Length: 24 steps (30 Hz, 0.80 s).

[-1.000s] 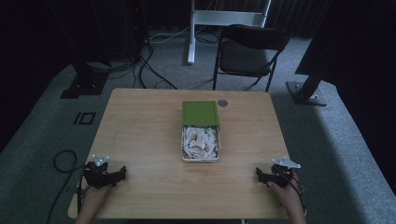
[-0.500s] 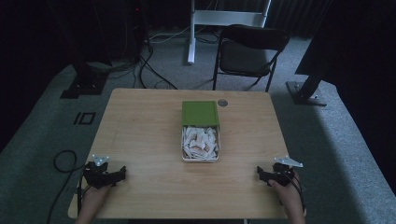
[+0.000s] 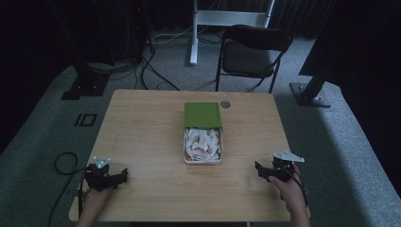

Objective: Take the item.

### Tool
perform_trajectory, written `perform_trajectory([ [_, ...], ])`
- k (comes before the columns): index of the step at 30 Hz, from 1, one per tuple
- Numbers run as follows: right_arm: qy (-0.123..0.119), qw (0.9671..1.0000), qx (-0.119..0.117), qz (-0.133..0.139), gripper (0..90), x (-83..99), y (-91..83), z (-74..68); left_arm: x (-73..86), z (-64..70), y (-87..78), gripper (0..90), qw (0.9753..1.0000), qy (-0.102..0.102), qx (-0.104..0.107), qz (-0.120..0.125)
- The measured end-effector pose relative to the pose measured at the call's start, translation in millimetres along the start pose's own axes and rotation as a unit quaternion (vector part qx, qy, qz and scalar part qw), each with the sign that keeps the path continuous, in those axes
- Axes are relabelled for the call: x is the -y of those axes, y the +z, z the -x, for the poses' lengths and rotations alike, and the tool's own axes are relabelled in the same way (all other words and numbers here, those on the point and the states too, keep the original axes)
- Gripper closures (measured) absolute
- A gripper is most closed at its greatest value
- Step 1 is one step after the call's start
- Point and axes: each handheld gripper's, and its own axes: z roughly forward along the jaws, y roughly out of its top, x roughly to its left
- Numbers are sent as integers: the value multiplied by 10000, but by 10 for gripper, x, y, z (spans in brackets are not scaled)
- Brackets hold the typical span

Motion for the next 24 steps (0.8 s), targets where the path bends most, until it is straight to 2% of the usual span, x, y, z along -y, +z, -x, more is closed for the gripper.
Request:
perform_trajectory([
  [15, -248, 9992, -268, 188, 144, -238, -6, -163, 0, 0, 0, 27, 10000, 1, 0, -1],
  [17, -260, 9985, -415, 236, 144, -279, 12, -212, 0, 0, 0, 27, 10000, 0, 0, 0],
  [24, -389, 9964, -667, 351, 144, -416, 32, -371, 0, 2, 1, 28, 10000, -11, 1, 9],
])
